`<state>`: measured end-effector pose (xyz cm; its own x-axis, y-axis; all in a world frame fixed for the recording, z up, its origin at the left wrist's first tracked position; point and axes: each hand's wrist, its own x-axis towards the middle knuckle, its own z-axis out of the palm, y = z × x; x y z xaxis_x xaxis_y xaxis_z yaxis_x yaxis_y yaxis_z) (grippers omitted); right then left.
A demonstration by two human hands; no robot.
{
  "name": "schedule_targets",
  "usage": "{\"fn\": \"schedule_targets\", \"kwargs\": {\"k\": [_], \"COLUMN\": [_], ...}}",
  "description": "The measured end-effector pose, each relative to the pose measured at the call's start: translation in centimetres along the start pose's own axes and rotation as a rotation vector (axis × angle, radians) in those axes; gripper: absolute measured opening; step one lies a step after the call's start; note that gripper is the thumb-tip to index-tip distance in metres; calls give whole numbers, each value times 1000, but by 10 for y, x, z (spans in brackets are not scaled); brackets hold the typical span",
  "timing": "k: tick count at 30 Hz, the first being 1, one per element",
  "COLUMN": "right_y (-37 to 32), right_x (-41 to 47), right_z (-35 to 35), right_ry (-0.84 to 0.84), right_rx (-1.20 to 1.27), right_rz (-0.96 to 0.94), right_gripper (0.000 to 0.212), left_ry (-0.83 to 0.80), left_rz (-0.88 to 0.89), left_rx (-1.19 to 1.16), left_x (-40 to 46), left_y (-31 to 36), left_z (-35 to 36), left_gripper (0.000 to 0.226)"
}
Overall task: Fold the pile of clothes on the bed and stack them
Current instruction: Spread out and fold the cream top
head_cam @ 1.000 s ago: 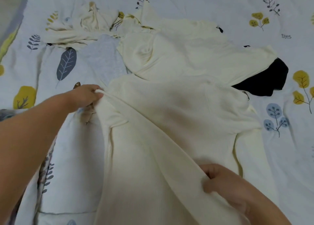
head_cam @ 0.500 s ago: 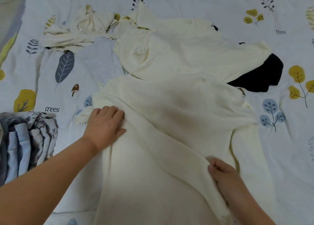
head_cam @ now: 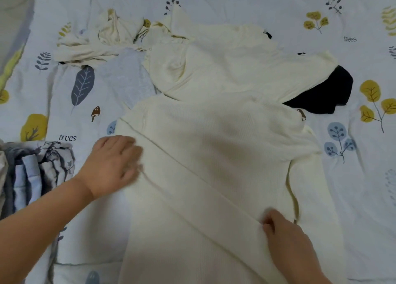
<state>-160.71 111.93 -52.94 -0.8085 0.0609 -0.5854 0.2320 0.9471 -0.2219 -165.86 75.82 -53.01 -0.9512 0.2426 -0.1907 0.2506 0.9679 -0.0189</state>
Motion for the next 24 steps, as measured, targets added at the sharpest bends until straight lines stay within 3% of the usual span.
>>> {"fn": "schedule_targets", "kwargs": {"k": [2,4,5,7,10,14,16,19,22,24], "right_y": [0,-3,-7,-7,-1,3,15,45,80,94], "right_x": [2,0,-2,-4,-1,7,11,16,22,23], "right_z": [11,29,37,54,62,42,22,-7,-24,-29], "right_ry": [228,508,544,498,375,398,513,560,319,111], "right_rx": [-158,-120,-111,-183,-276,-191,-76,72,239,380], "right_rz": [-27,-193,-311,-486,-532,-549,-462,-98,301,388], "right_gripper": [29,45,44,47,54,51,45,46,43,32], "left_ry": [87,-29,-109,-275,-367,-318,-156,-59,-73,-113], "left_rz": [-21,-114,-170,-247,-291,-341,-285,-184,-162,-175], "left_rx": [-52,-187,-232,-231,-132,-147,-223,-403,-519,-546], "left_x": [7,14,15,13,16,23,23,19,16,16], "left_y": [25,56,68,81,85,100,117,153,190,212], "left_z": [5,12,19,40,56,45,32,17,12,13], "left_gripper": [48,76,89,104,106,76,59,48,47,45]}}
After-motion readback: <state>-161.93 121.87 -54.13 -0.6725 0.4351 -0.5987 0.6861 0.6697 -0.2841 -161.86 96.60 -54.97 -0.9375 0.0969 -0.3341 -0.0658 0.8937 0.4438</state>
